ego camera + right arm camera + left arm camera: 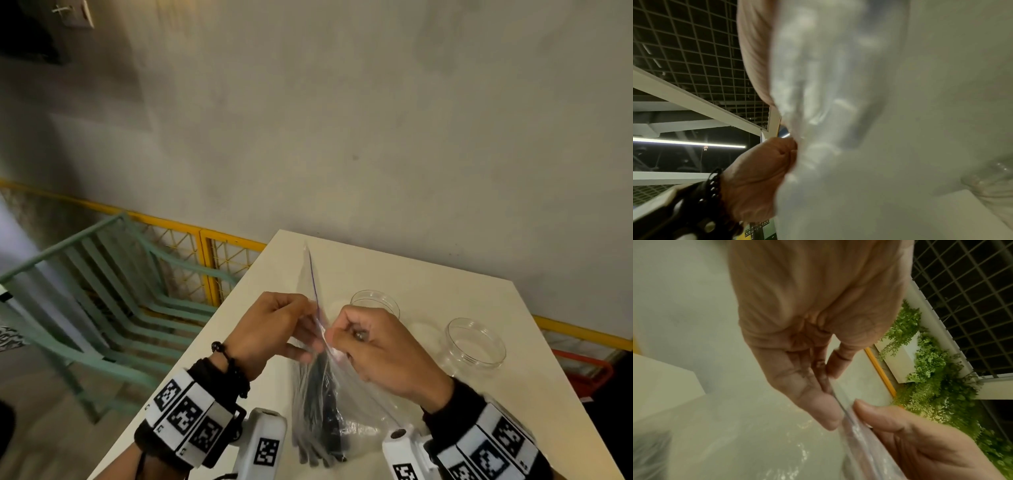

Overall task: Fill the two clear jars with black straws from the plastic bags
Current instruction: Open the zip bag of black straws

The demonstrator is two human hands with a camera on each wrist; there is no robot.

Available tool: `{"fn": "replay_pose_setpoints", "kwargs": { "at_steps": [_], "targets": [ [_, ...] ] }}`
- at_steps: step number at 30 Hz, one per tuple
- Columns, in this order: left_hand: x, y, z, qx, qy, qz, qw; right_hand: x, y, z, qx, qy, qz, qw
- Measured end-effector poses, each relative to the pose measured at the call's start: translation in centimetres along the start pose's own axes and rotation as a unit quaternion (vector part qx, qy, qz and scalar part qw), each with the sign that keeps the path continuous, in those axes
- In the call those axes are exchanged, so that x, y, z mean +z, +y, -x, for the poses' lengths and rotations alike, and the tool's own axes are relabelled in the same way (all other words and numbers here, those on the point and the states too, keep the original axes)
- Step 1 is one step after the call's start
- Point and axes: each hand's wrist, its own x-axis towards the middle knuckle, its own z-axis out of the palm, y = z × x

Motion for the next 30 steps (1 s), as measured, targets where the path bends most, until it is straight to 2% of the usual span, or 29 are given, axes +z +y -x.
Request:
{"fn": "replay_pose_setpoints", "kwargs": {
  "at_steps": [4, 7, 10, 13, 16, 18, 26, 30],
  "targets": [
    [-0.3, 0.4, 0.0, 0.005, -0.022, -0.019, 1.0, 0.0, -0.7, 0.1, 0.056, -0.029, -0.041, 0.997],
    [-1.0, 0.5, -0.1, 0.009, -0.066, -0.03, 0.997, -0.3, -0.8, 0.0, 0.088, -0.061, -0.078, 0.991],
    [-1.2, 0.5, -0.1, 0.025, -0.093, -0.079, 0.992, 0.0, -1.0, -0.2, 0.105, -0.073, -0.043, 0.991],
    [-1.1, 0.3, -0.2, 0.057, -0.077, -0.139, 0.986, 0.3, -0.8, -0.5, 0.106, -0.073, -0.021, 0.991],
    [-1.6, 0.2, 0.1, 0.056, -0.092, -0.087, 0.99, -0.1, -0.7, -0.5, 0.12, -0.075, -0.115, 0.983],
    [-1.8, 0.1, 0.4, 0.05, -0.098, -0.05, 0.993, -0.2, -0.6, -0.4, 0.117, -0.074, -0.138, 0.981],
    [-1.5, 0.1, 0.7, 0.028, -0.044, -0.043, 0.998, 0.2, -0.8, -0.3, 0.123, -0.041, -0.176, 0.976],
    [-0.2, -0.1, 1.5, 0.103, -0.008, -0.198, 0.975, 0.7, -1.0, -0.5, 0.112, -0.031, -0.117, 0.986]
  ]
}}
